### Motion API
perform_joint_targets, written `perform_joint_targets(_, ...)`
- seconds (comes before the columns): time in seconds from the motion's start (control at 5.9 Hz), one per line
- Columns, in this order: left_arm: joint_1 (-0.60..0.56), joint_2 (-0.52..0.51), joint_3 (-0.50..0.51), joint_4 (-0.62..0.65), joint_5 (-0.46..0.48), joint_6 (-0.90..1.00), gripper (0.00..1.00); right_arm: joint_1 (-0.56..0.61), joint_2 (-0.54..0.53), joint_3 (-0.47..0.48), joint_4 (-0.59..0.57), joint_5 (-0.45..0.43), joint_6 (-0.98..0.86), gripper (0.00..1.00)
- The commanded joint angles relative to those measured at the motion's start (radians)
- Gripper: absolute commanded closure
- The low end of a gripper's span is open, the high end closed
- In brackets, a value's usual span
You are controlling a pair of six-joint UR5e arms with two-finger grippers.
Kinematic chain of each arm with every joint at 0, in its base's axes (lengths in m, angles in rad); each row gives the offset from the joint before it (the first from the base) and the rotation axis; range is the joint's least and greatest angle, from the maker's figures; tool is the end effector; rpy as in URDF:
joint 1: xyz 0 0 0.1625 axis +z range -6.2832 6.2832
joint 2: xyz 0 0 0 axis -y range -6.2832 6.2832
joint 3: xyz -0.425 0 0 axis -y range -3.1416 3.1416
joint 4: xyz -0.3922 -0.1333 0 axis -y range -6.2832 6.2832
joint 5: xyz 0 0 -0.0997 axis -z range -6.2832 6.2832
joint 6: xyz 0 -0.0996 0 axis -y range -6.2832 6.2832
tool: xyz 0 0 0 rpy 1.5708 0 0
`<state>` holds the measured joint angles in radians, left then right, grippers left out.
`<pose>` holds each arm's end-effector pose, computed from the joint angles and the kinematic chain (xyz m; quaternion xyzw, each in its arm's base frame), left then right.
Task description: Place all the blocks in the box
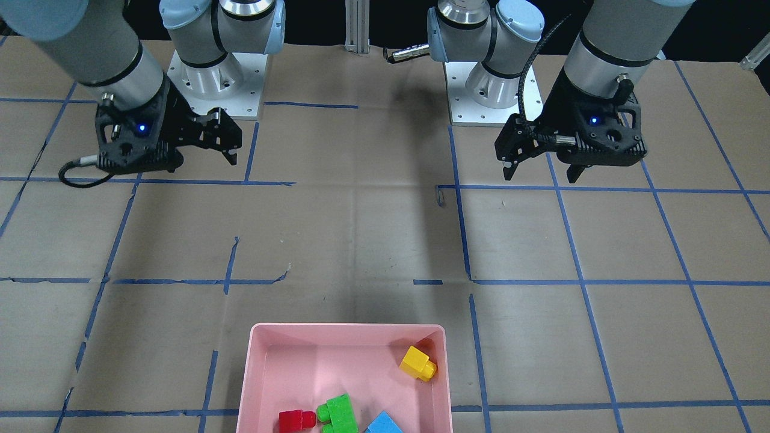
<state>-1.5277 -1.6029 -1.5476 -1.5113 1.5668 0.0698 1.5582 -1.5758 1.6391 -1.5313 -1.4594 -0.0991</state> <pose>-0.1116 -0.5157 0.4894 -0.0134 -0.9996 0.0254 0.0006 0.1383 -0.4801 0.4540 -0.0403 0.9963 0.0481 0.0584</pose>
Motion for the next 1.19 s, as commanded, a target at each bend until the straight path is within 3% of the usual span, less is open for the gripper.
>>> perform_joint_targets(0.0, -0.002, -0.006, 0.001, 0.0, -0.001, -0.031, 0.0, 0.041, -0.093, 0.059, -0.02, -0.156, 0.013, 0.0)
perform_joint_targets(0.17, -0.003, -0.009, 0.0, 0.0, -0.002, -0.037, 0.0, 0.09, -0.102, 0.065, -0.015, -0.159, 0.06, 0.0)
perform_joint_targets(1.02, -0.003, -0.006, 0.0, 0.0, 0.001, -0.033, 0.0, 0.082, -0.095, 0.082, -0.053, -0.093, 0.088, 0.0)
